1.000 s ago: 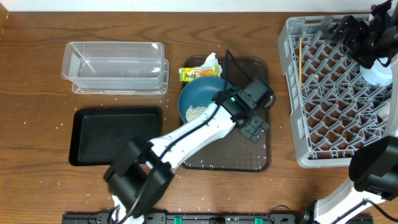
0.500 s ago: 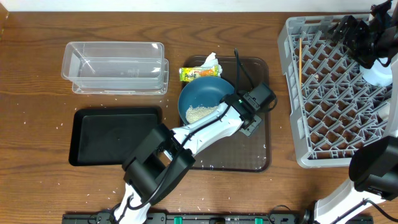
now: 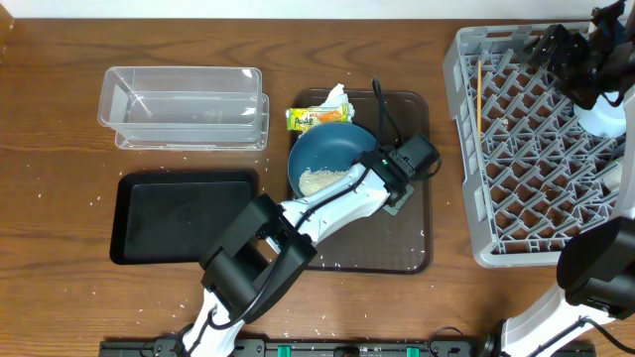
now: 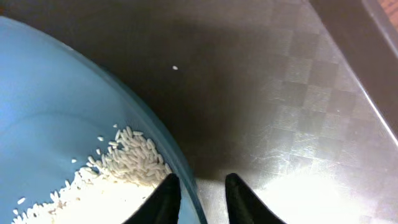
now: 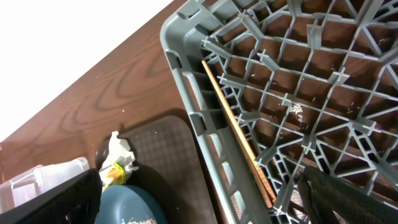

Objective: Sort waste into correct bins and load items into the dishwasher rack
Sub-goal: 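Hold the blue plate rim with the left gripper and lift it off the tray, then carry the plate left and tip the rice onto the small black tray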

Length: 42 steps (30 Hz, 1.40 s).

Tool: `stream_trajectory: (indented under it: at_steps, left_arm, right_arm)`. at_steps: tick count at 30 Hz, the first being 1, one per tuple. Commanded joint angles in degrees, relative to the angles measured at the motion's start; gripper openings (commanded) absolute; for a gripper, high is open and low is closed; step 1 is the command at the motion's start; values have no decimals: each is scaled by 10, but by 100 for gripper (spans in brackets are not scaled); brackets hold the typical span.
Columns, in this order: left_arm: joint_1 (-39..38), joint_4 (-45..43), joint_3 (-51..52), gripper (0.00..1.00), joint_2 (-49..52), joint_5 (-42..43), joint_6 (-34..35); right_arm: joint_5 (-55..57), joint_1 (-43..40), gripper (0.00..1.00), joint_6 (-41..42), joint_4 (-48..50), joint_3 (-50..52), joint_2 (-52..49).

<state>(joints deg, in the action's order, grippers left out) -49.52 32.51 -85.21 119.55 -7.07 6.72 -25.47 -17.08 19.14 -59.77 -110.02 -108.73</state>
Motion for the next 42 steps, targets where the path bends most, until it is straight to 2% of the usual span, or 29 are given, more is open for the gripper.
stream_trajectory:
  at_steps: [1, 5, 6, 9, 19, 26, 33, 42]
  left_arm:
    - [2, -1, 0, 20, 6, -16, 9]
    - [2, 2, -1, 19, 0, -16, 11]
    - [2, 4, -1, 13, -4, -16, 14]
    - [2, 10, -1, 6, -19, -20, 33]
    - [3, 56, -1, 6, -95, -49, 112]
    - [18, 87, -1, 6, -170, -48, 141]
    - [81, 122, -1, 6, -243, -33, 219]
    - [207, 170, 0, 6, -283, 83, 278]
  right_arm:
    - [0, 2, 99, 5, 0, 1, -3]
    - [0, 2, 99, 5, 0, 1, -3]
    - [0, 2, 99, 5, 0, 1, -3]
    - [0, 2, 99, 5, 0, 1, -3]
    - [0, 2, 99, 5, 0, 1, -3]
    - [0, 2, 99, 5, 0, 1, -3]
    - [0, 2, 99, 5, 0, 1, -3]
    - [0, 2, 99, 5, 0, 1, -3]
